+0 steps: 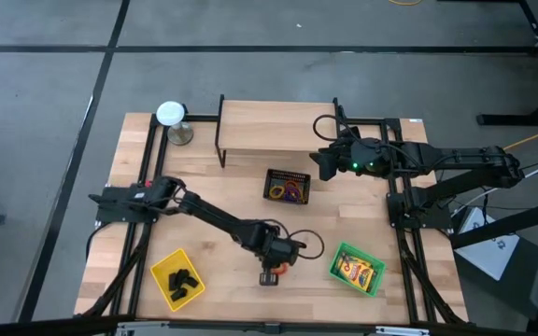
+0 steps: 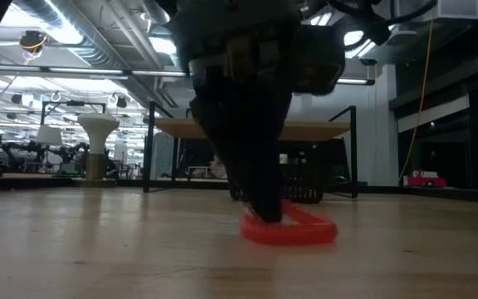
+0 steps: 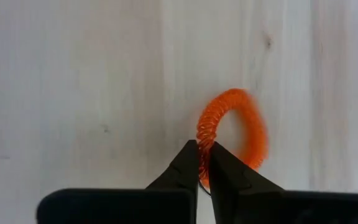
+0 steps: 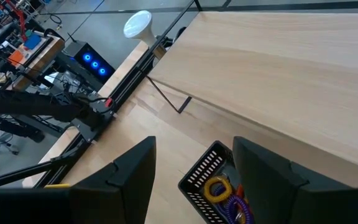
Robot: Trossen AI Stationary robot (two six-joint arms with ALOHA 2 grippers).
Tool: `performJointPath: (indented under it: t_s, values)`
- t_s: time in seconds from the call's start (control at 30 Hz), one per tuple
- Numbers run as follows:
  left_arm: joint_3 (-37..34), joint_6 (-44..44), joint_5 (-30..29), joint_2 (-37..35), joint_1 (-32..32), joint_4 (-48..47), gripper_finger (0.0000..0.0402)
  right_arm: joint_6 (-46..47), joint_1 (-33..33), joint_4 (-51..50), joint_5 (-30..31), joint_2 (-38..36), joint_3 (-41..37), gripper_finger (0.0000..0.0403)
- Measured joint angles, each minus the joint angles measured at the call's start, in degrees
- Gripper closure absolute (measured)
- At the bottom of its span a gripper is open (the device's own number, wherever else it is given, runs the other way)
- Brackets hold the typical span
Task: Pick & Place Office Desk Supplies
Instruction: Put the orange spring keychain into the black basket
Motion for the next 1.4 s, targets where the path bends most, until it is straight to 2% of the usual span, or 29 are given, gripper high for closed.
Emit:
performJointPath:
  t_s: [0.2,0.4,0.6,0.73,0.9,0.97,1.1,1.3,1.33,1.4]
  values:
    - [0.23,-0.79,-1.36,-5.63,2.94,0.13,0.0393,-3.26,0.77,2.4,1.89,0.0,0.0,0.0188]
    - [-0.5,-0.95,-2.38,-11.4,6.02,0.64,0.0391,-17.28,6.45,18.81,5.69,-1.98,0.0,0.0188]
    - [-8.74,-2.18,-3.62,-20.44,8.57,6.48,0.0393,-28.96,16.04,24.86,6.64,-8.78,-0.02,0.0188]
    - [-16.14,-3.93,-5.42,-27.9,10.69,12.06,0.0393,-35.53,23.94,27.52,11.52,-13.93,0.11,0.0188]
    - [-22.63,-5.32,-5.57,-32.53,12.85,12.77,0.0393,-38.61,31.82,32.97,13.55,-17.38,0.0,0.0188]
    - [-23.92,-5.4,-5.09,-33.56,13.29,12.77,0.0391,-35.91,34.16,34.33,12.01,-18.68,0.0,0.0188]
    - [-24.75,-4.8,-4.15,-33.96,13.72,13.34,0.0391,-23.82,36.05,34.01,8.56,-19.15,0.02,0.0188]
    - [-24.64,-3.51,-3.72,-33.98,14.92,16.34,0.039,-20.87,35.78,34.85,8.48,-17.73,0.0,0.0188]
    - [-24.67,-3.01,-3.34,-33.98,15.07,16.7,0.039,-23.84,35.74,34.79,5.36,-17.64,0.0,0.0188]
    - [-24.64,-1.74,-2.5,-33.98,15.51,17.62,0.039,-34.61,35.8,34.55,-7.83,-17.45,0.0,0.0188]
